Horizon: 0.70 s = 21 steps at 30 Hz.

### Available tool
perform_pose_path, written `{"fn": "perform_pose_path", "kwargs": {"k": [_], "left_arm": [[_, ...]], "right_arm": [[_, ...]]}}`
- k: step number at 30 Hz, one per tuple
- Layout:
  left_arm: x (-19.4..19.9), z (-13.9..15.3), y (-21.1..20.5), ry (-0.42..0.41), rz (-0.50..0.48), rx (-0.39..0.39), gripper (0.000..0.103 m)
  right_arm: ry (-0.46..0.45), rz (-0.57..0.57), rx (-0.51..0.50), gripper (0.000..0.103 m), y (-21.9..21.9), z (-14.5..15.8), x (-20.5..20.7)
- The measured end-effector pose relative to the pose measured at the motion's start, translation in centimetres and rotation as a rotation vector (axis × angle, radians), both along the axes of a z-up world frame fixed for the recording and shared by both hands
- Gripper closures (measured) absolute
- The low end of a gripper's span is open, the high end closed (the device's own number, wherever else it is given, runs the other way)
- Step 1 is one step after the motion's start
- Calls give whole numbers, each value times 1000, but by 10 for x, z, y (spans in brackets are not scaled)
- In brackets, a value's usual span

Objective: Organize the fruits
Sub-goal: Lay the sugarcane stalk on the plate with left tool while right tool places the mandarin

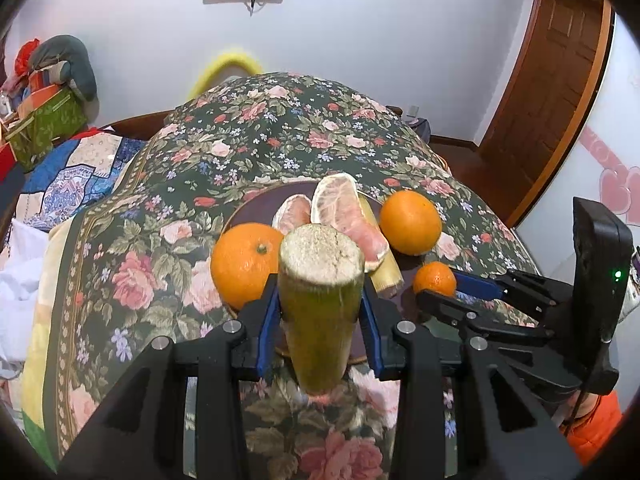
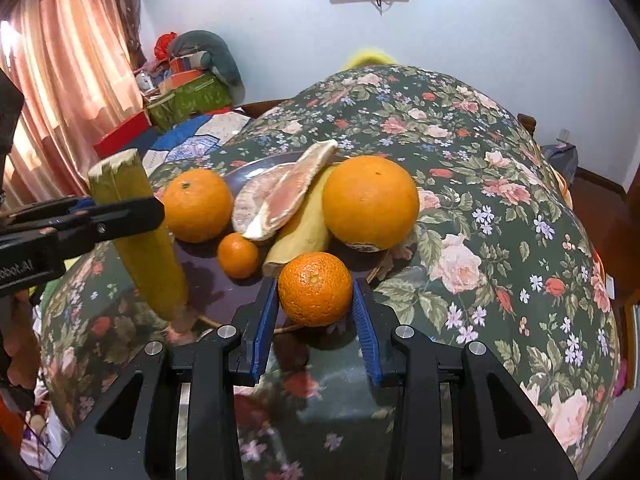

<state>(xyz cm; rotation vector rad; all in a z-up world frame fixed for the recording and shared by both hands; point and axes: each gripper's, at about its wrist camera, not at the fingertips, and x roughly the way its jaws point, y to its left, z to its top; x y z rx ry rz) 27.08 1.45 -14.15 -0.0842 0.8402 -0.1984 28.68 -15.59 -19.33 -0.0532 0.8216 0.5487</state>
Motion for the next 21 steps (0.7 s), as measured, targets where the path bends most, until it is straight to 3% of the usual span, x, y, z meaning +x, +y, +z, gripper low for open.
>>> {"fn": "perform_pose_path", "kwargs": {"k": [14, 21], "left_arm": [[37, -14, -6, 14, 21, 5, 67], [38, -12, -14, -4, 5, 23, 66]], "right_arm": [[11, 6, 0, 68, -1, -8, 14], [6, 9, -13, 67, 1, -8, 15]]}}
